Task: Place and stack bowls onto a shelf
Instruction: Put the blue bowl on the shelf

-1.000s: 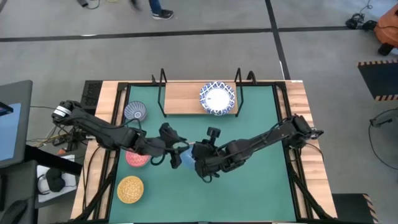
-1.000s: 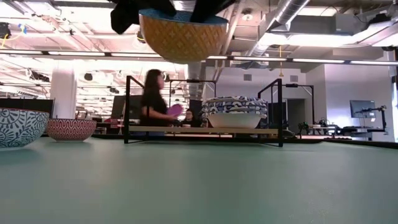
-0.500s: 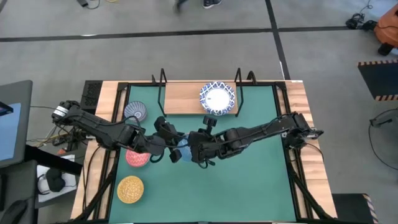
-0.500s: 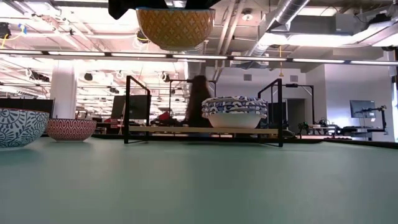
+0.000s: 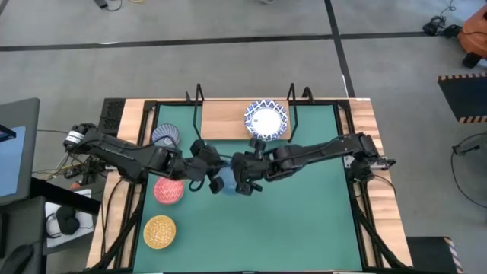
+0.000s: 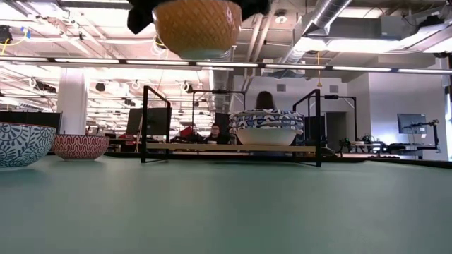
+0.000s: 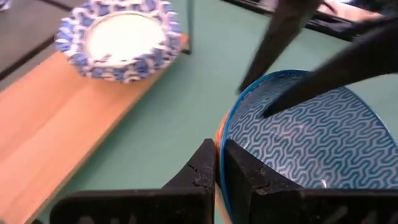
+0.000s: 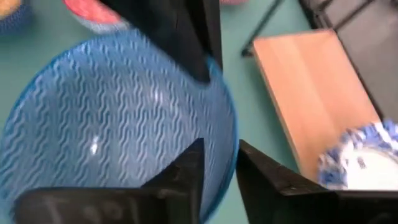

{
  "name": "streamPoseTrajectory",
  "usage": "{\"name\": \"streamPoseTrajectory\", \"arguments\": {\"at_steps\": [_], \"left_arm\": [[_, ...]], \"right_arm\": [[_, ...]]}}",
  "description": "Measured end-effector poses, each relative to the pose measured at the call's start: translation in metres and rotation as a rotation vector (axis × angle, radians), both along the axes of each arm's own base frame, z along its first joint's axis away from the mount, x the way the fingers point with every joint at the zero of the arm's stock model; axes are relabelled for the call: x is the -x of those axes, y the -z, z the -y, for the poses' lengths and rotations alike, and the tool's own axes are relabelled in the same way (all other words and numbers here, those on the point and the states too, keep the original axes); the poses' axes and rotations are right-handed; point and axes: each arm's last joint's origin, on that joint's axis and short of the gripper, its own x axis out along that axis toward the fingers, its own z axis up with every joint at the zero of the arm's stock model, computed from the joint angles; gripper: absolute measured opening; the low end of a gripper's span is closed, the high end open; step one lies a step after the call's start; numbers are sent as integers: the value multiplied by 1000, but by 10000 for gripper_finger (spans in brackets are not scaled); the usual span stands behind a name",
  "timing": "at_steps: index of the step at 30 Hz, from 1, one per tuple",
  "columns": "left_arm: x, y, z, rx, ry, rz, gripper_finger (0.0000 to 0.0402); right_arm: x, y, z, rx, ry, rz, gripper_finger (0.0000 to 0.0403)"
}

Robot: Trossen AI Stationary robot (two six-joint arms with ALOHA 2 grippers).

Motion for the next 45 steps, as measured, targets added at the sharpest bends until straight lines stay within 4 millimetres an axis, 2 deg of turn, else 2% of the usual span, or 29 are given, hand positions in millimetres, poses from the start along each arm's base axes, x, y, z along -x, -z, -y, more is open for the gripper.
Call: {"name": "streamPoseTrajectory", "arguments": {"at_steps": [7,11,14,18,25,28,31,35,39,45], "left_arm": [[-1,3,-44,-2,-184,-32,0],[0,3,-74,24,-269,-31,0],[1,2,-95,50,-327,-11,0],[8,2,-125,50,-386,-27,0],[13,6,-200,-5,-389,12,0],[14,21,-231,13,-390,-12,0],[18,39,-253,43,-375,-77,0],[18,56,-268,33,-329,-149,0],[15,68,-272,-28,-252,-240,0],[14,69,-273,-171,-121,-351,0]], "right_arm": [[38,-37,15,-7,19,-2,202],[61,-58,23,19,36,49,218],[76,-63,27,31,52,77,216],[95,-55,32,11,123,87,210],[132,-14,40,-59,321,89,203],[145,-1,44,-97,395,95,203],[158,1,47,-130,446,123,203],[168,-5,54,-129,491,179,203],[172,-12,70,-114,556,235,203],[176,-18,93,-135,591,253,203]]}}
